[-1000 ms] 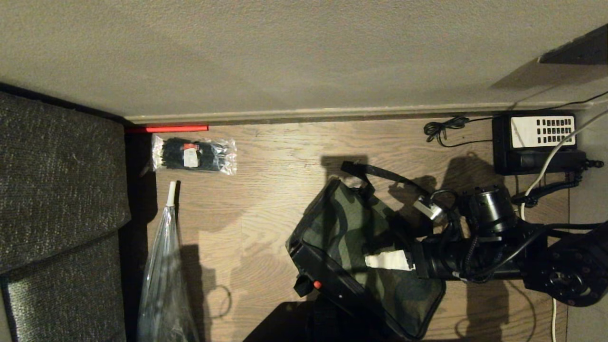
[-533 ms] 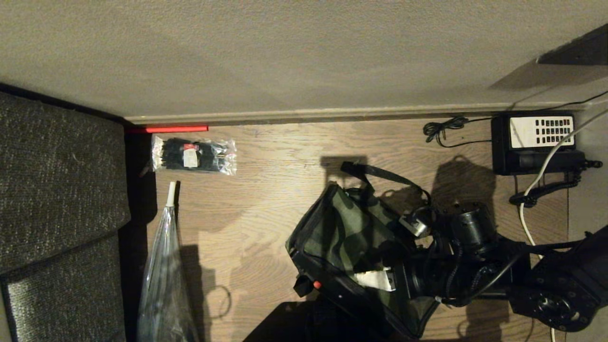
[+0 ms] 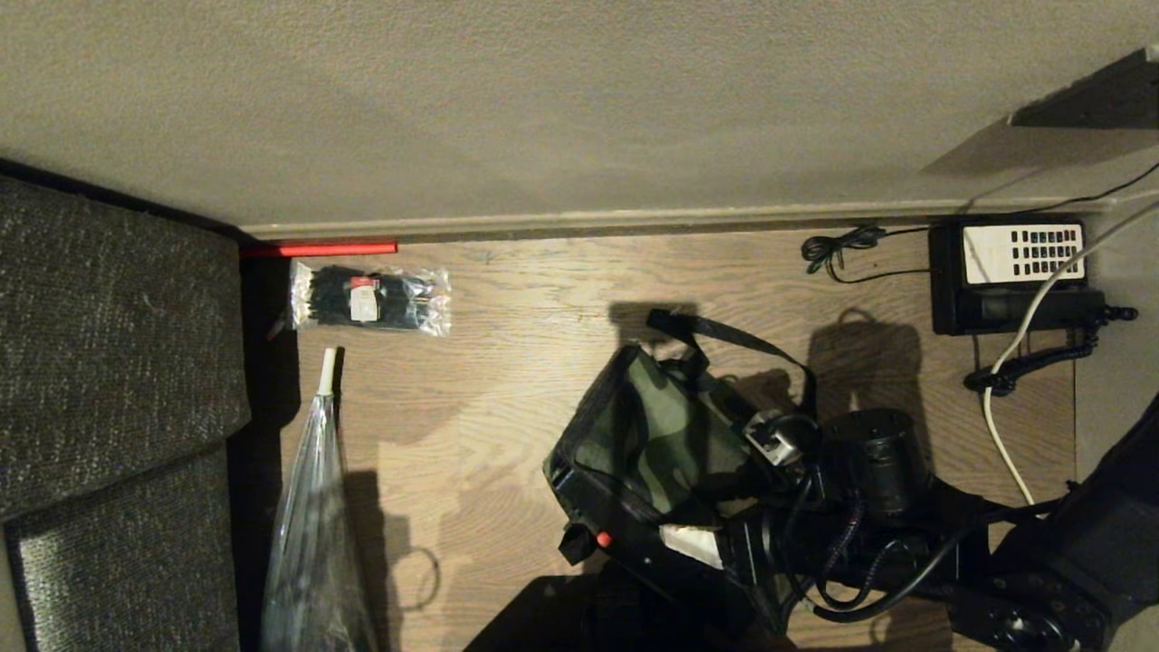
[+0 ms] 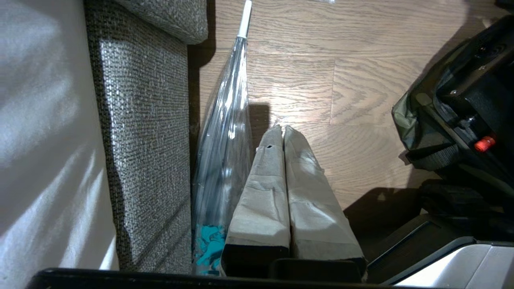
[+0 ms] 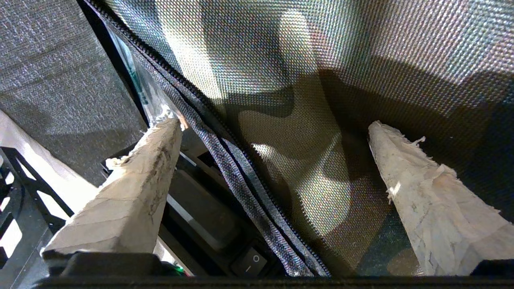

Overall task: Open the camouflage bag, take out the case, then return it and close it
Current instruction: Close the top of the storage box

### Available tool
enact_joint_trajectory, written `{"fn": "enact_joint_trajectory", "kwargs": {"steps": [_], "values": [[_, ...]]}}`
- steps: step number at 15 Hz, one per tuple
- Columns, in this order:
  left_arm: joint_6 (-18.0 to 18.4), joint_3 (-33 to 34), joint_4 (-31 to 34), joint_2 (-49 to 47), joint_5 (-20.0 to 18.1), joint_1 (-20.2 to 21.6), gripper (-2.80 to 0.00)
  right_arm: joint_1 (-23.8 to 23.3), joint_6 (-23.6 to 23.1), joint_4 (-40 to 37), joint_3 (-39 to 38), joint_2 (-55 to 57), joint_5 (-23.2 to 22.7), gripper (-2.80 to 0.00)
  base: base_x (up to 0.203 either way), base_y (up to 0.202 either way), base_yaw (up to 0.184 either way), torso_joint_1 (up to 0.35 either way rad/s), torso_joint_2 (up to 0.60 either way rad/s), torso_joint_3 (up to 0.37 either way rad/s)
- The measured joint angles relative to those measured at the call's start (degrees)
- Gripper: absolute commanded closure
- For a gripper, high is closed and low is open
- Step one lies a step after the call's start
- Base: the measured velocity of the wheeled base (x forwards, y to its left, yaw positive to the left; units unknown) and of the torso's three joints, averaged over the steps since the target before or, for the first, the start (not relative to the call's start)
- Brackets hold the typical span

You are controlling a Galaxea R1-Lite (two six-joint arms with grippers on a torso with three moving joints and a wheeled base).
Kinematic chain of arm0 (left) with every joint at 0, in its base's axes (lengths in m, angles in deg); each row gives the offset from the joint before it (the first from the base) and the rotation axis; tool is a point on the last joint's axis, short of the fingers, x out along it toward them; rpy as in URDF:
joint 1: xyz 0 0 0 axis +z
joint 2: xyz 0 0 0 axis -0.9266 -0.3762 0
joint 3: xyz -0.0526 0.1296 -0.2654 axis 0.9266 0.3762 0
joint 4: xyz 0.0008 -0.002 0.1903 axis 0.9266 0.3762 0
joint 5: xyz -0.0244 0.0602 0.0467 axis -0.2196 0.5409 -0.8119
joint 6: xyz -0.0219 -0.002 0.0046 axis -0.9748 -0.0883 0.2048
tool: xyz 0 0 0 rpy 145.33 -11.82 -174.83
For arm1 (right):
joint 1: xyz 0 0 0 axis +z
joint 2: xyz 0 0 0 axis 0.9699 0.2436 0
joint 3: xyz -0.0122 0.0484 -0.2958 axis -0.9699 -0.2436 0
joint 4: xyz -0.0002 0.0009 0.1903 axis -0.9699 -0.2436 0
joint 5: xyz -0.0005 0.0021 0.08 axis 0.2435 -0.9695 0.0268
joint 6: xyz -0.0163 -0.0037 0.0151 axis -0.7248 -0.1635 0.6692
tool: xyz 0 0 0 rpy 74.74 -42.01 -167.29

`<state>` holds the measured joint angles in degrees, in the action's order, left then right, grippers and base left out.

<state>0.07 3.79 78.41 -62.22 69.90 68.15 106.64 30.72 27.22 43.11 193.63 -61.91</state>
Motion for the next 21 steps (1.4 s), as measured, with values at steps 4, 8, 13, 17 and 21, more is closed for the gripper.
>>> {"fn": "enact_joint_trajectory", "kwargs": {"steps": [4,8,13,17,21], "values": [[0.0,0.0,0.0,0.0,0.0,0.0,0.0,-0.6,0.5,-1.1,0.3,-2.5,-1.1,-2.8,0.0,0.0,0.0,0.0,0.0,0.0],[0.0,0.0,0.0,0.0,0.0,0.0,0.0,-1.5,1.8,-4.4,-0.9,-9.1,-3.3,-2.8,0.0,0.0,0.0,0.0,0.0,0.0],[0.0,0.0,0.0,0.0,0.0,0.0,0.0,-1.4,2.1,-14.9,-2.8,-21.5,-7.8,-2.8,0.0,0.0,0.0,0.0,0.0,0.0],[0.0,0.0,0.0,0.0,0.0,0.0,0.0,-1.3,2.3,-19.7,-5.5,-26.5,-9.7,-2.8,0.0,0.0,0.0,0.0,0.0,0.0],[0.0,0.0,0.1,0.0,0.0,0.0,0.0,-1.7,4.7,-20.4,-5.0,-27.1,-10.3,0.0,0.0,0.0,0.0,0.0,0.0,0.0]]}}
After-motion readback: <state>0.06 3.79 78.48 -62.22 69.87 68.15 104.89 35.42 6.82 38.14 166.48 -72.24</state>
